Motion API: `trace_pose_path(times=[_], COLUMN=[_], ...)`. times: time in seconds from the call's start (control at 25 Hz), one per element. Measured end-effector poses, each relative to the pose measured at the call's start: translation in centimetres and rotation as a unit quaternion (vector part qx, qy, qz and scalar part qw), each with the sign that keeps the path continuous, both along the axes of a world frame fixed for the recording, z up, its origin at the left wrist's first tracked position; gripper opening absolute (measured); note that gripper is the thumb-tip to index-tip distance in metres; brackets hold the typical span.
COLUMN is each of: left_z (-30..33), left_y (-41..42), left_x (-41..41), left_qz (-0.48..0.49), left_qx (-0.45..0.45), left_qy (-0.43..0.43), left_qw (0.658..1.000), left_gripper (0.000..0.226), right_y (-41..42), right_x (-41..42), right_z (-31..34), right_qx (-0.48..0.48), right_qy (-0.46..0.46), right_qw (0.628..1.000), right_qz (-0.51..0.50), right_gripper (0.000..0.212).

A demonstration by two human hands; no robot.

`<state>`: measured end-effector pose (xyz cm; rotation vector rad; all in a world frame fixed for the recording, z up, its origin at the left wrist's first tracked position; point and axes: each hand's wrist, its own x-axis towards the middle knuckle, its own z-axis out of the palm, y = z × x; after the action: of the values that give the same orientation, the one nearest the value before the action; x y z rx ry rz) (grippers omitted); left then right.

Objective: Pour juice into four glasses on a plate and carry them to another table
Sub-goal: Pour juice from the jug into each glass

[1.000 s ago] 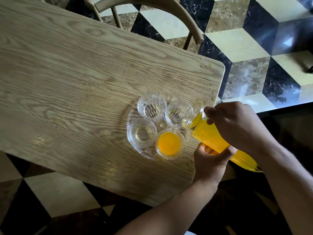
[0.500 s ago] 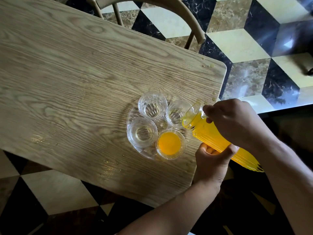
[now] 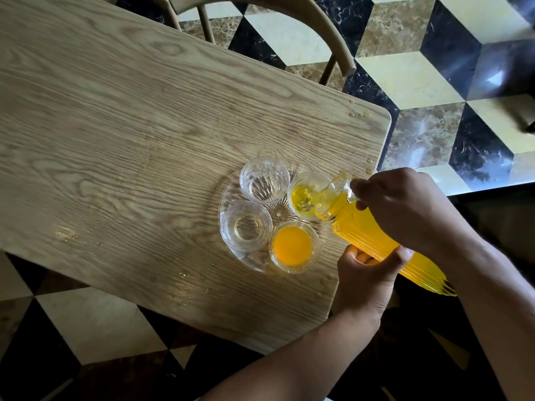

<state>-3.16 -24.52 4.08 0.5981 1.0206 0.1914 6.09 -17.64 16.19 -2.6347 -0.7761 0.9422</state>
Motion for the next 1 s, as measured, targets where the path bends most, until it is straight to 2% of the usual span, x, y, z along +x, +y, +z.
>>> trace_pose_path(times=[0.36,0.68,1.0], left_z=[0.88,0.65,1.20], left_y=[0.08,-0.39,-0.11], left_x=[-0.22,-0.39,-0.55], left_qz=[0.011,0.005,0.006], left_qx=[-0.017,-0.006,-0.009], left_qy=[-0.009,0.027,0.019], left_qw=[1.000,1.000,1.000], left_gripper=[0.052,0.048,0.050], right_y=[-0.02,-0.09,0.14], right_x=[-0.18,-0.46,-0.52], right_z=[-0.14,-0.25,-0.08], right_qx=[-0.005,-0.013,-0.015], right_qy=[-0.007,-0.012,-0.017], right_qw=[1.000,1.000,1.000], right_qz=[-0.001,-0.001,-0.005], right_gripper=[0.050,0.051,0.051])
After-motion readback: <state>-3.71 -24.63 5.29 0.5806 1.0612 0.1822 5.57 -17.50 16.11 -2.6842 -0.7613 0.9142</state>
